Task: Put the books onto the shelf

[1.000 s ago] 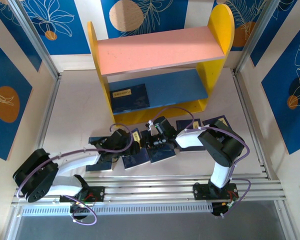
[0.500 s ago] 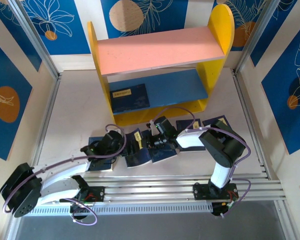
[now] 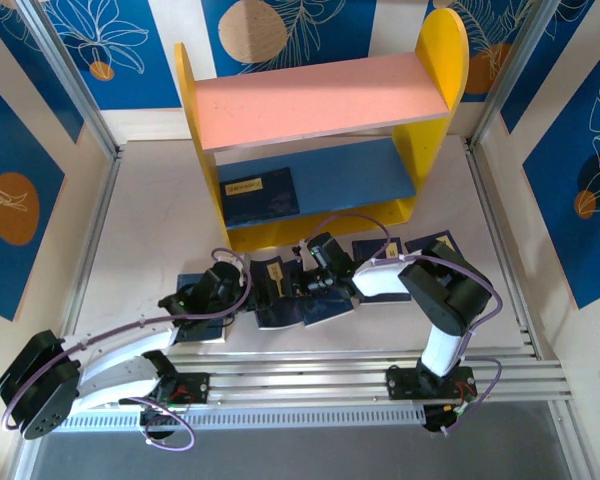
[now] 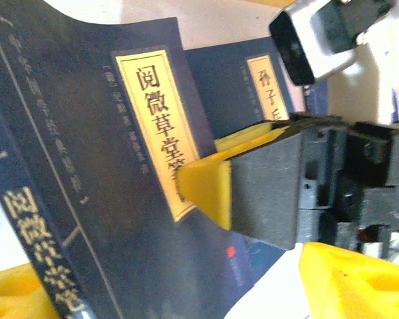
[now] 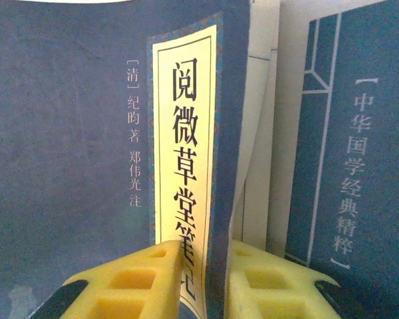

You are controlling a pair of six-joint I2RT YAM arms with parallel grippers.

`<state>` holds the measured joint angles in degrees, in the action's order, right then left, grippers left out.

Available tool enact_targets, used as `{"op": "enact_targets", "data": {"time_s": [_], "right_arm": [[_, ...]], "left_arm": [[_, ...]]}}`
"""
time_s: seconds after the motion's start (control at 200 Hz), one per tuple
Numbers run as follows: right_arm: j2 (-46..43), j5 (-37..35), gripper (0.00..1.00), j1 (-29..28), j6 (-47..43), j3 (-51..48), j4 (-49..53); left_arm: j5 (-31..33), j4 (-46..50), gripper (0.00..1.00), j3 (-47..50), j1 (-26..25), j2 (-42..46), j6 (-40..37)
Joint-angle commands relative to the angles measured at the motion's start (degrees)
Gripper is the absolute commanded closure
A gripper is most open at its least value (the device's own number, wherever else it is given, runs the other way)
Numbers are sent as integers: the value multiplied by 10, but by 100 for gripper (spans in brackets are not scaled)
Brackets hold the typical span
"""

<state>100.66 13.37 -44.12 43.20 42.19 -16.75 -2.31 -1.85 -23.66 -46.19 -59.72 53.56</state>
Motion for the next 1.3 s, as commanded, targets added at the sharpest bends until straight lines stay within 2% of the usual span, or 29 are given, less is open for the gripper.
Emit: {"op": "enact_targets", "data": {"time_s": [0.0, 0.125, 0.24, 0.33, 0.41, 0.475, 0.665, 0.87, 0.95, 1.131, 1.291], "right_arm": [[14, -26, 73, -10, 0, -22, 84], [11, -27, 66, -7, -3, -20, 88], [3, -27, 64, -2, -6, -19, 91], [-7, -28, 61, 3, -10, -15, 95], [-19, -29, 53, 8, -15, -10, 102], [-28, -24, 52, 11, -21, -4, 110], [-87, -23, 47, 20, -25, 9, 137], [-189, -44, 43, 30, -20, 5, 164], [-234, -54, 39, 36, -13, -6, 168], [-341, -71, 27, 61, 25, -59, 152], [-434, -70, 22, 83, 70, -113, 113]], "left_arm": [[21, 37, 35, -11, -1, 16, -16], [35, 53, 46, -11, -1, 15, -26], [41, 57, 57, -11, 1, 8, -30], [41, 60, 73, -12, 1, 5, -37], [41, 67, 85, -15, 2, 9, -44], [43, 77, 100, -20, 4, 15, -52], [62, 141, 100, -47, 8, 57, -74], [75, 218, 100, -104, 10, 113, -96], [76, 234, 100, -128, 9, 125, -103], [61, 211, 100, -187, 8, 124, -110], [108, 160, 100, -211, 8, 112, -101]]}}
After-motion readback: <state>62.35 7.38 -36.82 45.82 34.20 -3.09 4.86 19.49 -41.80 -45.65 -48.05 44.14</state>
